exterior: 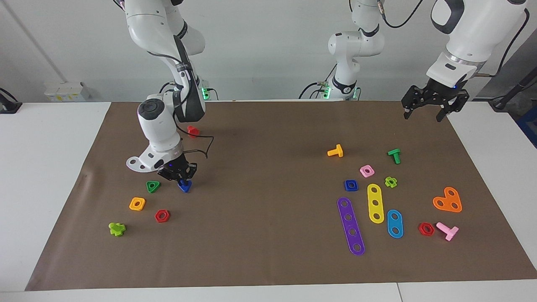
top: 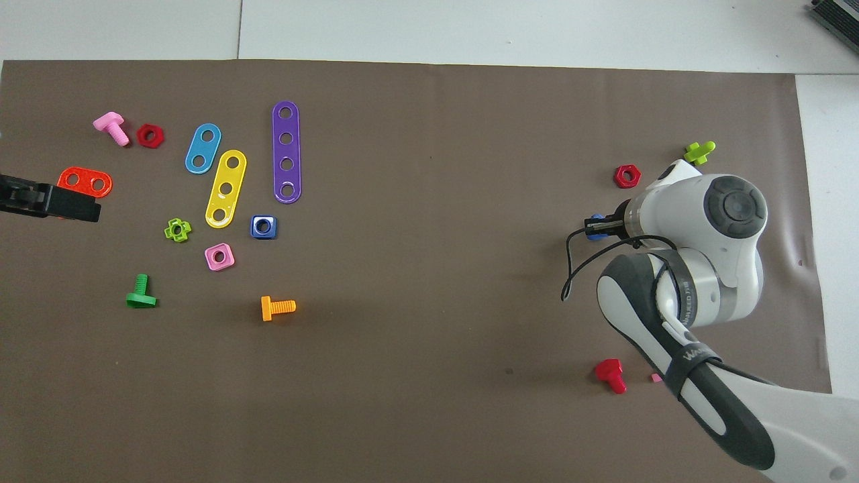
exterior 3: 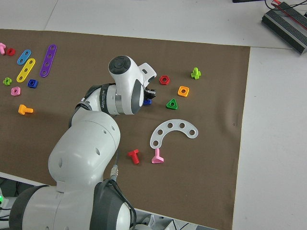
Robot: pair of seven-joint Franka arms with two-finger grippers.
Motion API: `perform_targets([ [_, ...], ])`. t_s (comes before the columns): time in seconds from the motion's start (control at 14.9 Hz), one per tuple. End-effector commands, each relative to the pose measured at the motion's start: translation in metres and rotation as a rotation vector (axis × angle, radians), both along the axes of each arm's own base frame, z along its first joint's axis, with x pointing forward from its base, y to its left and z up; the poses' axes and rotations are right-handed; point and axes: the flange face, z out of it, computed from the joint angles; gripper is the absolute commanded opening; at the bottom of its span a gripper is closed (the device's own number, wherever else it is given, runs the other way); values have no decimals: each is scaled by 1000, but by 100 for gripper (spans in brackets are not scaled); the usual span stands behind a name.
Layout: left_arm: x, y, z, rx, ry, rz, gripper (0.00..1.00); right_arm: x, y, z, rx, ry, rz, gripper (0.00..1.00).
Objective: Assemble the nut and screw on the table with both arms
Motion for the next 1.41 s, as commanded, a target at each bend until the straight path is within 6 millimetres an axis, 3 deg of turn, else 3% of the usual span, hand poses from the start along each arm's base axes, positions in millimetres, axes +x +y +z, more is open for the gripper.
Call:
perform_targets([
  [0.0, -4, 1, 4, 17, -20, -9, 100, 17, 28, 41, 28, 10, -50, 0],
  [0.2, -4, 1, 3, 17, -18, -11, 100, 24, 66, 60, 45, 6, -85, 0],
  [0.6, -3, 1, 3, 17, -23, -11, 100, 12, 176, 82, 120, -18, -151, 0],
  [0.81, -2, 2, 3, 15, -27, -6, 100, 6, 233, 71, 106, -37, -188, 0],
  [0.94, -2, 2, 3, 15, -27, -6, 100, -2, 253, 66, 99, -39, -195, 0],
  [1.07, -2, 2, 3, 13, -29, -6, 100, -9, 279, 47, 89, -24, -186, 0],
  [1.21, -2, 2, 1, 13, -27, -6, 100, -6, 286, 26, 32, -44, -204, 0],
  [1.34, -2, 2, 2, 13, -29, -6, 100, -16, 297, 6, -20, -39, -178, 0],
])
